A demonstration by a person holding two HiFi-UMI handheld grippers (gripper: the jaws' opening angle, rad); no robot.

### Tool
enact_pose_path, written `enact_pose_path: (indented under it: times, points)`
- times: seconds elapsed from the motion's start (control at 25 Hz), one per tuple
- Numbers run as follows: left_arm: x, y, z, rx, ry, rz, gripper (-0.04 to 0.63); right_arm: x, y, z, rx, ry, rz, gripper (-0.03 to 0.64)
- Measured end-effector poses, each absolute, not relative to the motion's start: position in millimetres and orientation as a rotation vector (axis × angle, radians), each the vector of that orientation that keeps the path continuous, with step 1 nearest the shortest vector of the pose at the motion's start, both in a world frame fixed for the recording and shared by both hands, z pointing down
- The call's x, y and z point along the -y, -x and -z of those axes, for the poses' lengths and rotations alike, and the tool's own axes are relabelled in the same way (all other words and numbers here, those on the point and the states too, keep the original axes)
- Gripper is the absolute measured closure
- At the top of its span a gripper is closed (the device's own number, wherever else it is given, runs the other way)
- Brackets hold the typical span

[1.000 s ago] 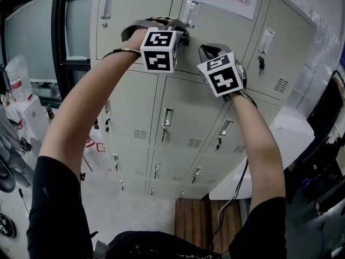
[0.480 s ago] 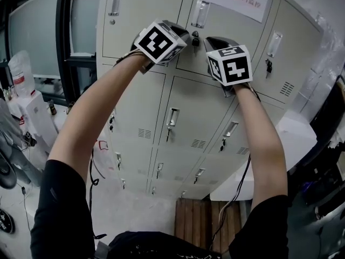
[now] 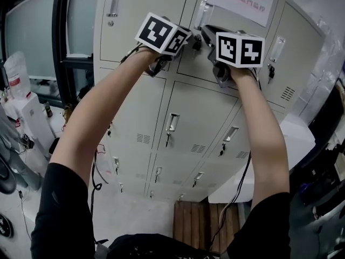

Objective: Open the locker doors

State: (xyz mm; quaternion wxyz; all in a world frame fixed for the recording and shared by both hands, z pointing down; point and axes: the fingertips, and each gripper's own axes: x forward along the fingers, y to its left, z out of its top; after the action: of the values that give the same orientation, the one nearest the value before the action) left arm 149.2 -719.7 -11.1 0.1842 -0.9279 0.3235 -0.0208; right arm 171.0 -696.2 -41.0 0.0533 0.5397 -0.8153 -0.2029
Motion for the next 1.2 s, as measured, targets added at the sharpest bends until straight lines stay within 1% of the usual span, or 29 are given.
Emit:
enact_pose_path:
  times: [0.32, 0.76, 0.8, 0.92, 1.08, 1.2]
  points:
    - [720, -157, 14, -0.793, 2.692, 0.035, 0.575, 715, -163, 54, 2.587, -1.627, 0.481, 0.583]
    - [720, -155, 15, -0.747, 2.687, 0.049, 0.575, 727, -160, 60, 2.633, -1.805, 0.231, 0.583]
    - [721, -154, 15, -0.747, 2.684, 0.05, 0.575, 728, -159, 60, 2.637, -1.831, 0.197, 0.578]
    - [721, -152, 16, -0.74, 2.683, 0.05, 0.575, 731, -150, 59, 2.631, -1.844, 0.176, 0.502]
    - [722, -149, 15, -0.723, 2.688, 0.048, 0.575, 734, -149, 59, 2.582, -1.857, 0.214, 0.502]
    - [723, -146, 15, -0.71, 2.692, 0.048, 0.575, 734, -153, 60, 2.576, -1.872, 0.211, 0.528]
